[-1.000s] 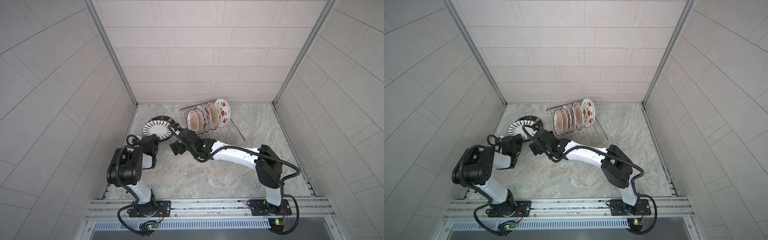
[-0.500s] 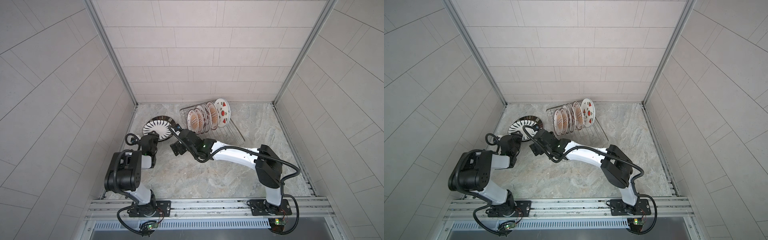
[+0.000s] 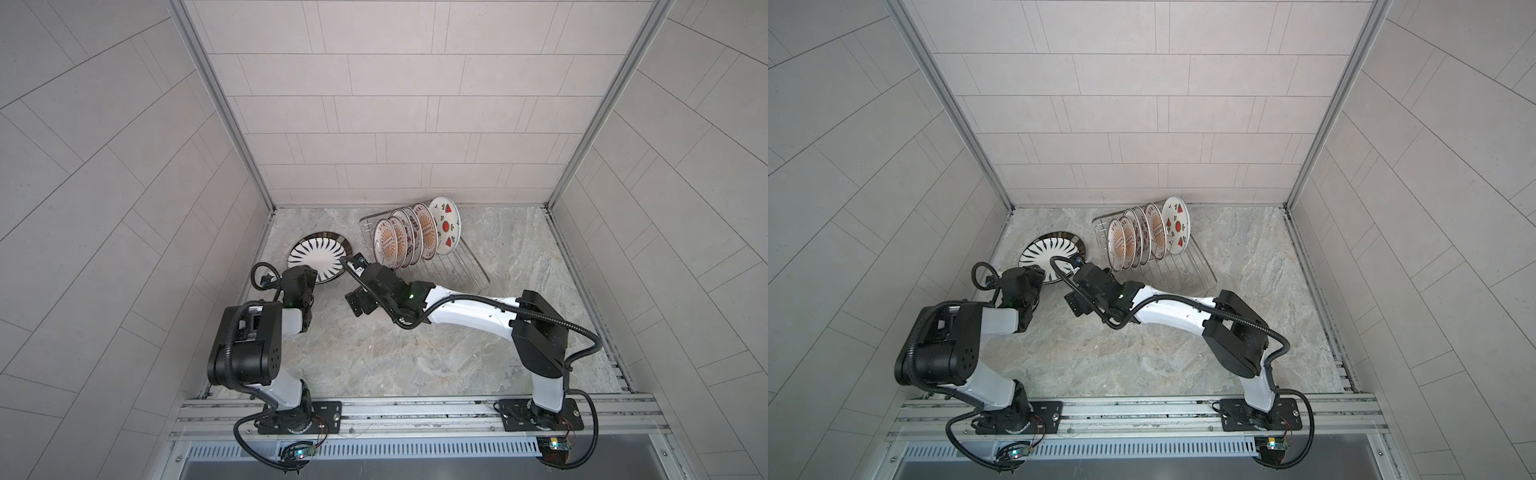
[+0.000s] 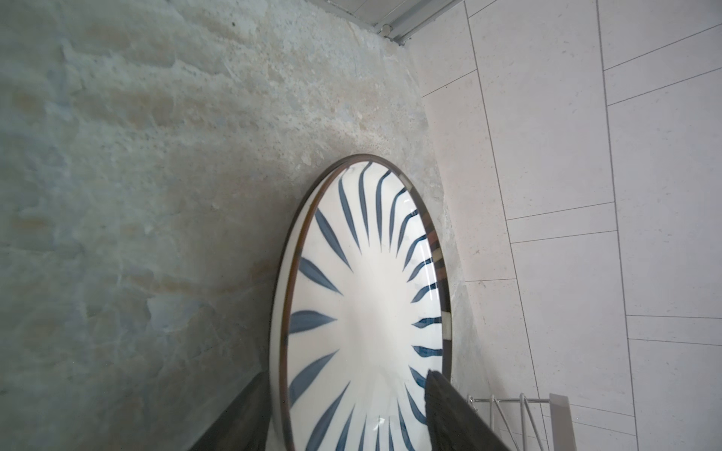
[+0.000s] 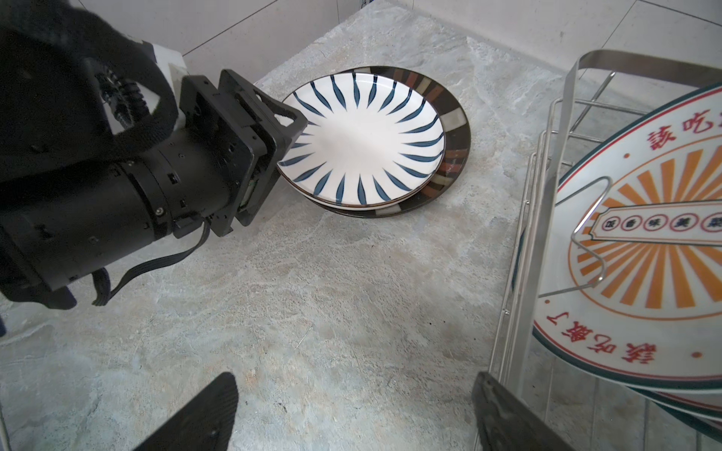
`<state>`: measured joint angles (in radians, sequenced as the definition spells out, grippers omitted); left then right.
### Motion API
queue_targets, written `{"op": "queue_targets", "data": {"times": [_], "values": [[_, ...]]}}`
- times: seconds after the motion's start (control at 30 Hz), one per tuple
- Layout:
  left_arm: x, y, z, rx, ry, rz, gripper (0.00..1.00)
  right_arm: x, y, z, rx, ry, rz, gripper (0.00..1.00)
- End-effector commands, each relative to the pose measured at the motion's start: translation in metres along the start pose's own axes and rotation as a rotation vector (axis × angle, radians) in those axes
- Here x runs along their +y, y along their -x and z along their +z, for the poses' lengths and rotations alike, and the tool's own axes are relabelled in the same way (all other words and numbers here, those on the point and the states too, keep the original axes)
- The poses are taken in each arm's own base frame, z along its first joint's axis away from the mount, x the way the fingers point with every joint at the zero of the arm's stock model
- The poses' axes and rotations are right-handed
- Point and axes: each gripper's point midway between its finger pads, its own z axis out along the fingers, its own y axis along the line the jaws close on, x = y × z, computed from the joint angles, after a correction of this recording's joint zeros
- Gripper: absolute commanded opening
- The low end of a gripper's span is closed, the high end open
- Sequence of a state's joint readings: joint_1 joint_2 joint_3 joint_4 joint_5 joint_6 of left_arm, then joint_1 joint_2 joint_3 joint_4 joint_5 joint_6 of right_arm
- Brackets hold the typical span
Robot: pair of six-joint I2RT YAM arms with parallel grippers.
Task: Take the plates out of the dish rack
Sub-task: 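Lower the blue-striped plate onto the cream plate with the left gripper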
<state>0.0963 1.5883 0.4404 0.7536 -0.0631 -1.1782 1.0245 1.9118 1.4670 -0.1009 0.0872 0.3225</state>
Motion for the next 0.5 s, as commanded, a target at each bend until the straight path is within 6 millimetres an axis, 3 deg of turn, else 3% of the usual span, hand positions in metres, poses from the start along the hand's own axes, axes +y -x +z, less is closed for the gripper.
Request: {"op": "queue_targets", "data": {"times": [0.0,0.17,0.47], "values": [[-0.019,0.015,0.004,-0.059,-0.052,-0.011,0.67,-0.002,0.026,-0.021,-0.075,0.004,0.026,0.95],[-0.012,0.022,-0.002,-0.099,-0.025,-0.003,0.68,-0.001,0.027,-0.024,-0.078,0.010,0.026,0.95],[-0.016,0.027,-0.020,-0.104,-0.021,0.028,0.75,0.002,0.030,-0.041,-0.103,0.021,0.000,0.94]]}}
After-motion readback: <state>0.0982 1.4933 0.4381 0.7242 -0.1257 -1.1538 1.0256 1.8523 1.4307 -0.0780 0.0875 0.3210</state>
